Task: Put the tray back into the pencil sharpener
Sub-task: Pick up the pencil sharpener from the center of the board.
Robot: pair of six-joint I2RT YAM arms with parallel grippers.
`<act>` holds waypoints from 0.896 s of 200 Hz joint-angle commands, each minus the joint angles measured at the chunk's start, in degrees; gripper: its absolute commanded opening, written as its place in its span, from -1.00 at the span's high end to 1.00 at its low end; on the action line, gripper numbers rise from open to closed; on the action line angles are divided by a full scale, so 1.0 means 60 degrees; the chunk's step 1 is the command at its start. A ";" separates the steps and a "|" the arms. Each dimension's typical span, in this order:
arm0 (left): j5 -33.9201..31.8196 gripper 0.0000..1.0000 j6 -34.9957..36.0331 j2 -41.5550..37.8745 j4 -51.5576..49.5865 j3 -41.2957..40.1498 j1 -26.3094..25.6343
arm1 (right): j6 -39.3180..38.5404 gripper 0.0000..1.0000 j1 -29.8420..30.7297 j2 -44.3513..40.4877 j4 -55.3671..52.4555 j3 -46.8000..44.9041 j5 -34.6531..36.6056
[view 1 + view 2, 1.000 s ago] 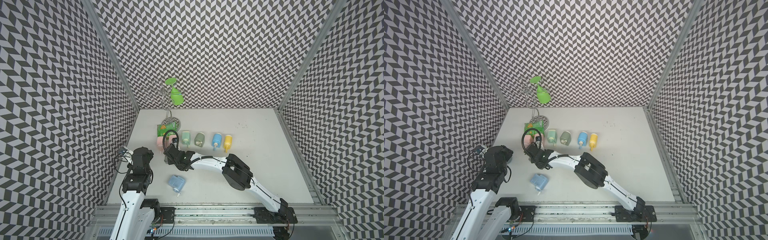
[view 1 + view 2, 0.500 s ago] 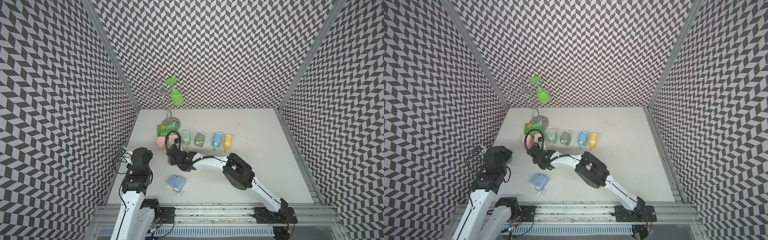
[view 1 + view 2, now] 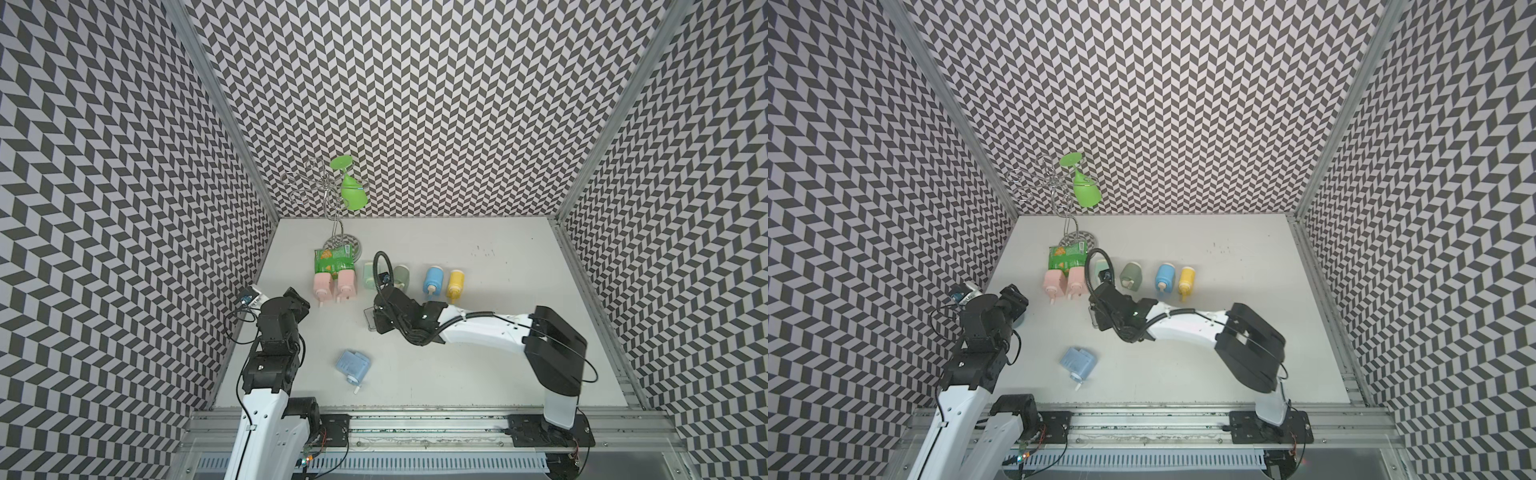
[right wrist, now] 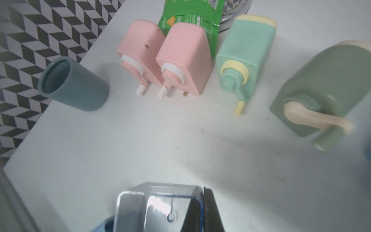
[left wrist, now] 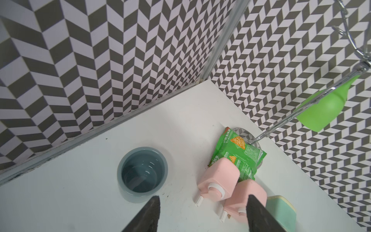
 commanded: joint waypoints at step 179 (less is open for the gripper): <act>0.3446 -0.56 0.1355 -0.0102 0.2065 -0.0747 0.0091 | -1.0359 1.00 -0.2791 -0.1486 0.0178 -0.3501 -0.5717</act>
